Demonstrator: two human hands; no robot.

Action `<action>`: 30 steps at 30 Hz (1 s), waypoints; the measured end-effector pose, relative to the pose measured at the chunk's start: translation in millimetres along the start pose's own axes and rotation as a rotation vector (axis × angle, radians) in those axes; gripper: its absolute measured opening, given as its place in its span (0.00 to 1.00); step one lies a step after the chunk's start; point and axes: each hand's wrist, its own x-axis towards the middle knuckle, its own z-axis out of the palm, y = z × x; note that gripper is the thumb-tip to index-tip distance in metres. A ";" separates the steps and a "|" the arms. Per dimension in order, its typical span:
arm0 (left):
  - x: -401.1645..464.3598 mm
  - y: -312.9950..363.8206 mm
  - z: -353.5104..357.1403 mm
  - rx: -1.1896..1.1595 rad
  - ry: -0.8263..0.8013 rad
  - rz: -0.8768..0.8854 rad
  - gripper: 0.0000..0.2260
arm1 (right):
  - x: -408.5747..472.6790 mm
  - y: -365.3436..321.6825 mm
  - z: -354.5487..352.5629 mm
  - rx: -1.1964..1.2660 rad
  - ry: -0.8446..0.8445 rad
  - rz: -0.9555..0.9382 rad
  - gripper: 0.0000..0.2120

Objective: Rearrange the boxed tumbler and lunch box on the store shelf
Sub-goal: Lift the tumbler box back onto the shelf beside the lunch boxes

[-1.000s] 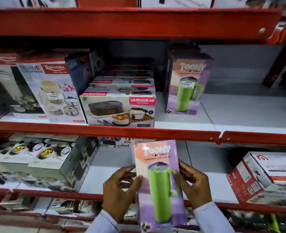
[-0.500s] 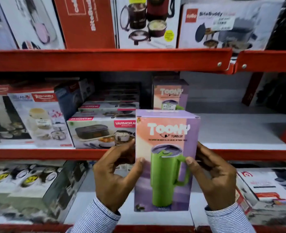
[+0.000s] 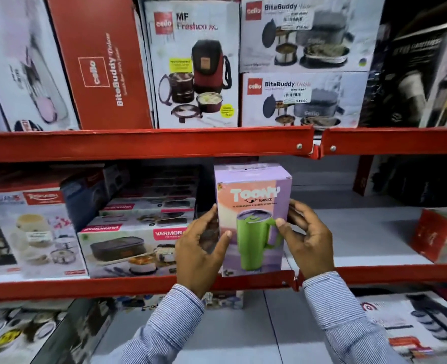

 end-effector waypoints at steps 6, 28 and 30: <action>7.7 -12.1 15.8 -0.001 -0.049 -0.076 0.26 | 10.5 27.8 4.2 -0.013 -0.007 0.058 0.21; 5.8 -30.8 19.7 0.056 -0.098 -0.100 0.26 | 3.2 42.7 3.8 -0.072 -0.037 0.117 0.20; 5.7 -31.6 19.9 0.056 -0.100 -0.097 0.25 | 3.0 43.4 3.6 -0.071 -0.036 0.117 0.20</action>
